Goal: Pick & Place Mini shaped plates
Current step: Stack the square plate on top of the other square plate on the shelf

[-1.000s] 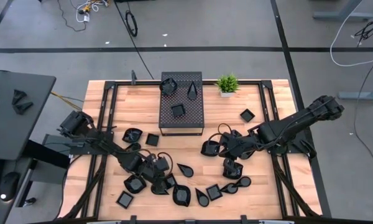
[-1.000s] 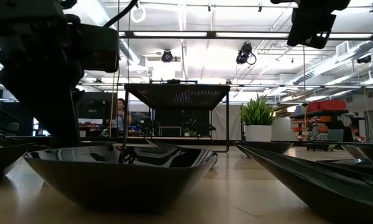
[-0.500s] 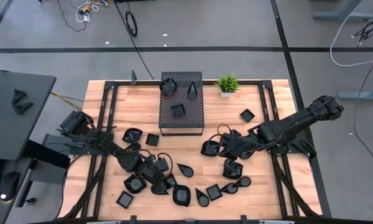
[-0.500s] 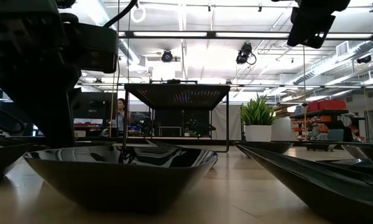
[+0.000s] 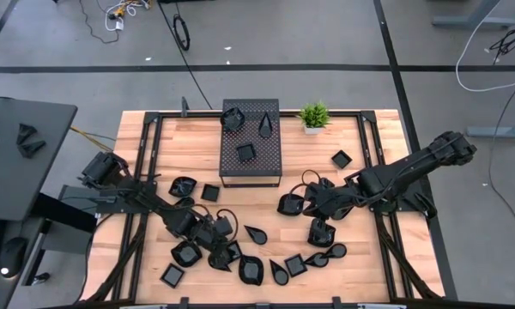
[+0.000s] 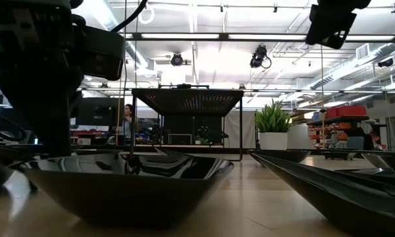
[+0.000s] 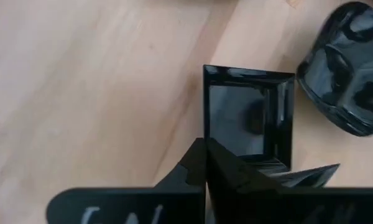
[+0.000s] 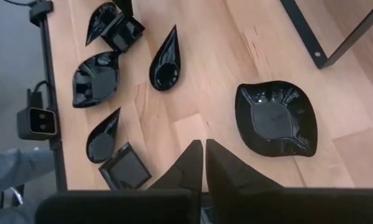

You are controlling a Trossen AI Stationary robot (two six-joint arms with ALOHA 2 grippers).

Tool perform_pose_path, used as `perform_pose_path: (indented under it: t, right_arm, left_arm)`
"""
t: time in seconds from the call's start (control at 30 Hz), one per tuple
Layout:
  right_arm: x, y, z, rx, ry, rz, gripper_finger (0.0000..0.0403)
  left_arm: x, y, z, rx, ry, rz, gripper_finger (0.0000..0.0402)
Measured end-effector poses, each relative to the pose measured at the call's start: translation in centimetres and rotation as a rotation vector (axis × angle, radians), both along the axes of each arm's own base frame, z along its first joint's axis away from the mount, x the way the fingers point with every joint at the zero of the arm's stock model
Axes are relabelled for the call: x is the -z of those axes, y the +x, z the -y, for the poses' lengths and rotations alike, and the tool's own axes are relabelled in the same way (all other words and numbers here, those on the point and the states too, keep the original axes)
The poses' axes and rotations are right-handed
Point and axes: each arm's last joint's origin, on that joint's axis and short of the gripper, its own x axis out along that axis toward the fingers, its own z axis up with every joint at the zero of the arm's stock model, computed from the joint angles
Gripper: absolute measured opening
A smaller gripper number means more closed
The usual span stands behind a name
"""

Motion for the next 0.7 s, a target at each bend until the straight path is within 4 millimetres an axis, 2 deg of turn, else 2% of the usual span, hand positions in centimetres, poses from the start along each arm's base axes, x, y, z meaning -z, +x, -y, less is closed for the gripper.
perform_pose_path:
  t: [0.23,0.43,0.57,0.7]
  right_arm:
    - [-1.4,-1.0,0.4,0.01,0.03,0.053,0.0022]
    - [-2.8,-2.5,1.0,0.016,0.057,0.105,0.0022]
    - [-3.8,-3.6,1.4,0.016,0.07,0.137,0.0023]
    - [-4.3,-4.2,1.8,0.037,0.046,0.175,0.0022]
  left_arm:
    - [-2.5,0.0,-2.3,-0.068,-0.056,0.011,0.0002]
    - [-5.9,-0.3,-5.2,-0.144,-0.114,0.078,0.0001]
    - [-9.2,-0.9,-6.9,-0.161,-0.175,0.14,0.0001]
    - [-13.4,-1.0,-7.9,-0.132,-0.196,0.203,0.0001]
